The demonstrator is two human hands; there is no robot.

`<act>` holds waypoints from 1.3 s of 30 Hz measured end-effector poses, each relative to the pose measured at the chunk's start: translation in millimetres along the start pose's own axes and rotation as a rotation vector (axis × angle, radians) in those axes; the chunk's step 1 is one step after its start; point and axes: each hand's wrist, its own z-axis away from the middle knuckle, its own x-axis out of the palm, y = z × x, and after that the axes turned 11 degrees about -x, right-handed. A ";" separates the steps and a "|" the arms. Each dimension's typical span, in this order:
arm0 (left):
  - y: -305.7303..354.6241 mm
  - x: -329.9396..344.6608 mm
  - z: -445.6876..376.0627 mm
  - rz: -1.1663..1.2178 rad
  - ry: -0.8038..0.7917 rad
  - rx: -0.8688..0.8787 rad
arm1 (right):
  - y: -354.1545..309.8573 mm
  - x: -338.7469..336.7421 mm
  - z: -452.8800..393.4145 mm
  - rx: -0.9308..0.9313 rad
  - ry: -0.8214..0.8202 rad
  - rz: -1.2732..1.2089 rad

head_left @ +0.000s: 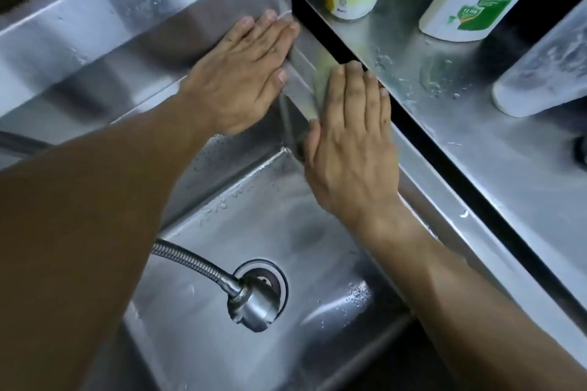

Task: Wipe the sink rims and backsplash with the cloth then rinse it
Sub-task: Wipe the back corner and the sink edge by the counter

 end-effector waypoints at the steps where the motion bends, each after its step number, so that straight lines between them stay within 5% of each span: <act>1: 0.3 0.6 -0.7 0.011 0.000 0.013 | 3.1 -4.8 14.5 0.010 -0.004 0.002; 8: 8.5 5.6 -2.2 0.109 -0.038 0.026 | 1.1 4.3 -27.8 -0.050 0.008 0.005; 15: 15.7 8.4 1.1 0.129 -0.020 -0.021 | 6.1 -13.9 52.0 -0.006 -0.050 0.052; 21: 18.0 9.7 3.4 0.073 0.018 0.015 | 0.6 -1.8 -5.0 -0.029 -0.029 0.018; 28: 77.1 7.6 27.1 0.226 0.092 0.216 | 27.0 -30.9 116.1 0.067 -0.061 0.062; 34: 105.8 15.5 49.7 0.336 0.083 0.040 | 23.7 -20.1 57.4 0.047 -0.003 -0.030; 39: 110.8 14.9 51.8 0.269 0.036 0.007 | 43.9 -44.5 144.6 0.057 -0.117 0.086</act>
